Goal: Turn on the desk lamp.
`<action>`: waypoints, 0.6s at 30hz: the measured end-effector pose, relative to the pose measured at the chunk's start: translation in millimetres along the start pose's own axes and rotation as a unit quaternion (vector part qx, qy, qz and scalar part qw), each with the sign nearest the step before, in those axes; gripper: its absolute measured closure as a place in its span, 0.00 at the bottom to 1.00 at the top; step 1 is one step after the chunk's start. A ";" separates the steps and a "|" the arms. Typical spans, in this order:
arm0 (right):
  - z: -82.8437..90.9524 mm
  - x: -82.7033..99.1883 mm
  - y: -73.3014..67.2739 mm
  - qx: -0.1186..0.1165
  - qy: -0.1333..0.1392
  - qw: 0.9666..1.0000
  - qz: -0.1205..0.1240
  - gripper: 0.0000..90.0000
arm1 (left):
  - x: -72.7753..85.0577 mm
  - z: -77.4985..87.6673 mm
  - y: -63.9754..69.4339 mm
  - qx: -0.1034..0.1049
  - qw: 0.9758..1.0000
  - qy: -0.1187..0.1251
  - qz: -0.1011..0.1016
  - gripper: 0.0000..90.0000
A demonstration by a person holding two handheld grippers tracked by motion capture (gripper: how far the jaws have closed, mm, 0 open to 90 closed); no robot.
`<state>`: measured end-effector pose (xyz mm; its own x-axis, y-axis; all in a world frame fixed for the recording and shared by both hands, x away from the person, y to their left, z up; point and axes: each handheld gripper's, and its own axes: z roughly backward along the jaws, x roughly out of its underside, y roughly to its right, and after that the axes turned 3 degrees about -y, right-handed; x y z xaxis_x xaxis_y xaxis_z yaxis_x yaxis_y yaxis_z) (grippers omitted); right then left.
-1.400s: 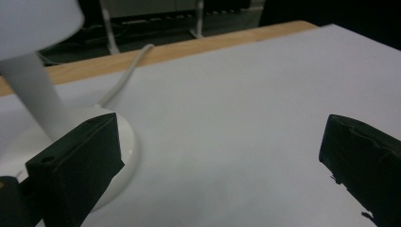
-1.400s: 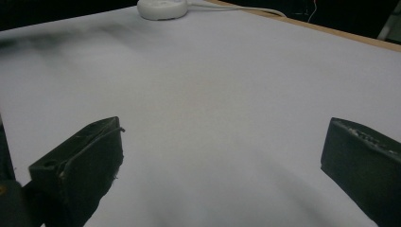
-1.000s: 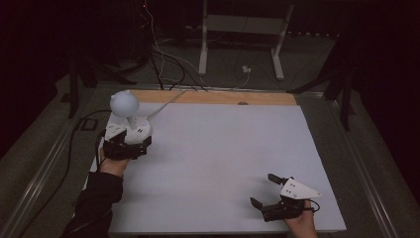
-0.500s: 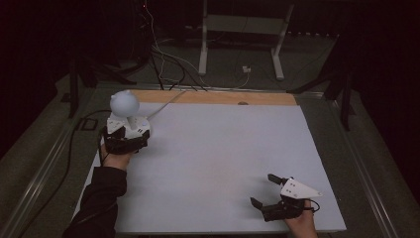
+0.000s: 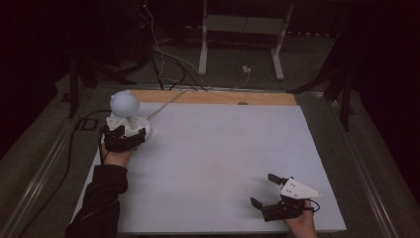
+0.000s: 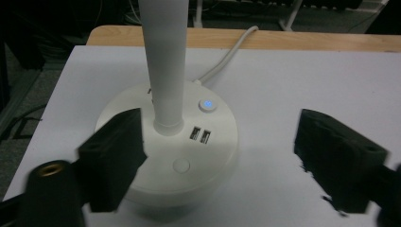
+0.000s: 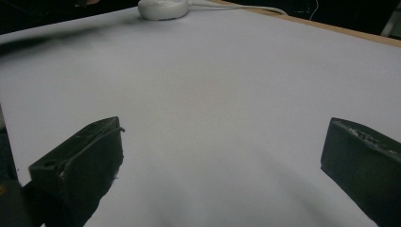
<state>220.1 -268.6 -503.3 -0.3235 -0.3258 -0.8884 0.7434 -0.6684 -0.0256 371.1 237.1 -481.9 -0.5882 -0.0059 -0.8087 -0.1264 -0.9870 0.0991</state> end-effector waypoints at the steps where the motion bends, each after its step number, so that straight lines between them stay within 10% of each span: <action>1: 0.0 0.2 -0.1 0.000 -0.001 1.000 0.001 0.00 | 0.3 -0.5 0.0 -0.001 1.000 -0.002 -0.002 0.25; 18: -0.6 0.5 -0.5 0.000 -0.004 1.000 0.003 0.00 | 5.1 -2.1 -9.2 -0.020 1.000 -0.005 -0.018 0.75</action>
<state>219.9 -268.0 -504.0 -0.3248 -0.3348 -0.8846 0.7453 -0.6664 -0.0214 371.0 245.8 -488.2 -0.5925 0.0315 -0.8050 -0.1154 -0.9922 0.0461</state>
